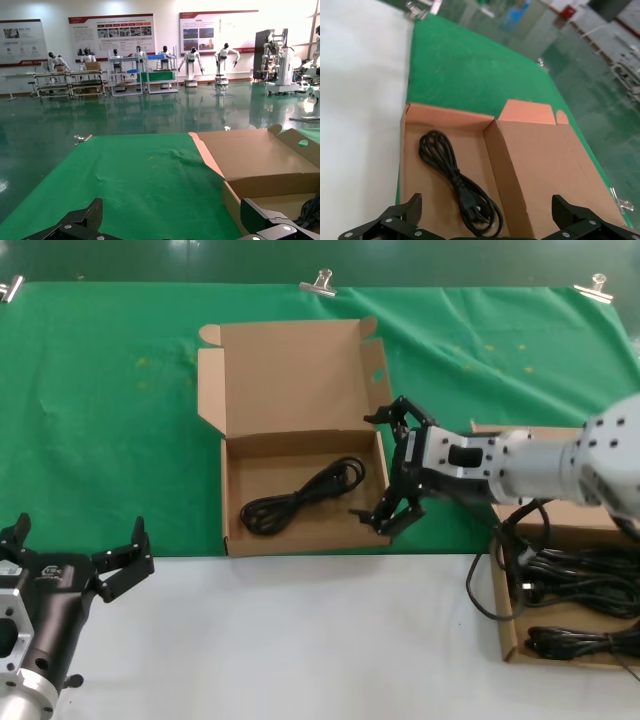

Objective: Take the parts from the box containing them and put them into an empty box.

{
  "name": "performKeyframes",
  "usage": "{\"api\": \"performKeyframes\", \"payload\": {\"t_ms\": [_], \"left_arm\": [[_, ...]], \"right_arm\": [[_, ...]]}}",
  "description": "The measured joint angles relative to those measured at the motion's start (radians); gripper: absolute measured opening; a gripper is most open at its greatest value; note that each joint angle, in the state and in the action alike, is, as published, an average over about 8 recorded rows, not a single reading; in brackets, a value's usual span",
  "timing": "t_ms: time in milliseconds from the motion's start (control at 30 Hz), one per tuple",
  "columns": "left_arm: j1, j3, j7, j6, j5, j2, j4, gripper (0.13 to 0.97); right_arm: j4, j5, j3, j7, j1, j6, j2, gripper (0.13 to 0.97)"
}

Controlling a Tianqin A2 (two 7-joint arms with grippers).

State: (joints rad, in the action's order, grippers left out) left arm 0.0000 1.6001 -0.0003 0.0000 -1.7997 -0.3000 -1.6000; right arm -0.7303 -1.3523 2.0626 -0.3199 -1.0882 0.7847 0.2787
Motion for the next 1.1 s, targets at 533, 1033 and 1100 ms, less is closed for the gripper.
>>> {"api": "performKeyframes", "payload": {"t_ms": [533, 1033, 1100], "left_arm": [[0.000, 0.000, 0.000, 0.000, 0.000, 0.000, 0.000, 0.966], [0.000, 0.000, 0.000, 0.000, 0.000, 0.000, 0.000, 0.966], [0.000, 0.000, 0.000, 0.000, 0.000, 0.000, 0.000, 0.966]], "right_arm": [[-0.215, -0.111, -0.114, 0.079, 0.269, -0.194, 0.005, 0.955], [-0.418, -0.215, -0.222, 0.154, 0.523, -0.377, 0.010, 0.966], [-0.445, -0.229, -0.237, 0.164, 0.557, -0.402, 0.011, 0.966]]}}
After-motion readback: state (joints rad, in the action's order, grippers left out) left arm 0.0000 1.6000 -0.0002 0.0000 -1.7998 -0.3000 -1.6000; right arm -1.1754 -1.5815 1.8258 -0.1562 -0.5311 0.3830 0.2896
